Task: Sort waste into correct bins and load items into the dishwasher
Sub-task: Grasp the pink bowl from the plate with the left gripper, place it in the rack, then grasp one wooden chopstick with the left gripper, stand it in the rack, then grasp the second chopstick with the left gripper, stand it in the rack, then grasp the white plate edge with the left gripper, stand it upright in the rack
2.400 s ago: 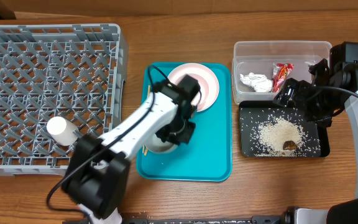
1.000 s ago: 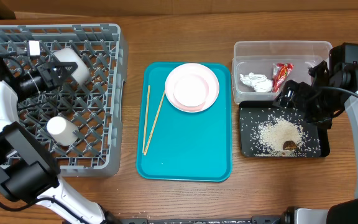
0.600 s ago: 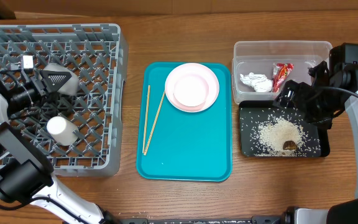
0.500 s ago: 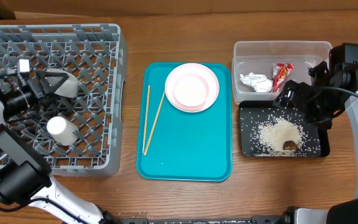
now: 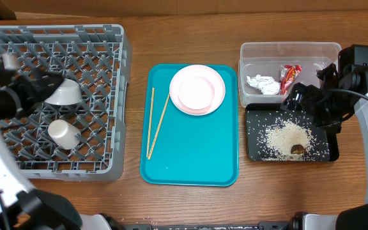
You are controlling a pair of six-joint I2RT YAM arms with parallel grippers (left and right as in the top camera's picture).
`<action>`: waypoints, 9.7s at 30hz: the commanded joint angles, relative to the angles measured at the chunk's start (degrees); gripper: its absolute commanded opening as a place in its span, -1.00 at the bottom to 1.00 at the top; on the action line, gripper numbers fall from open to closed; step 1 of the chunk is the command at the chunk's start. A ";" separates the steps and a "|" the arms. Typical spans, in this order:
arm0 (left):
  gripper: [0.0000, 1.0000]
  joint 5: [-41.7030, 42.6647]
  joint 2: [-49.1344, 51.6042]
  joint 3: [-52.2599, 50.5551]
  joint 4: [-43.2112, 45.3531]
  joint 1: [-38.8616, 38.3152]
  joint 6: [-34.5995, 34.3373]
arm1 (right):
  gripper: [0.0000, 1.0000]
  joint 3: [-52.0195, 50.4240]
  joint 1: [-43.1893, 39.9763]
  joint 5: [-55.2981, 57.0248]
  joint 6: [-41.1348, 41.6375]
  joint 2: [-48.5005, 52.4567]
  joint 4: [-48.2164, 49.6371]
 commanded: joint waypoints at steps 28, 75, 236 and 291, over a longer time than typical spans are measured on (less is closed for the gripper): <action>-0.03 -38.64 28.83 0.74 27.74 -66.40 -1.36 | 1.00 1.53 -0.17 7.65 3.26 -1.03 0.28; -0.92 41.35 34.40 12.22 14.40 -7.08 8.94 | 1.00 1.53 -0.17 7.67 3.02 -1.03 -1.49; -0.92 -43.36 32.17 -2.89 -2.03 -52.15 -26.18 | 1.00 1.53 -0.17 7.67 2.82 -1.03 -3.76; 0.43 -46.34 33.42 2.80 16.85 -71.49 -3.45 | 1.00 1.53 -0.17 7.67 2.82 -1.03 -3.72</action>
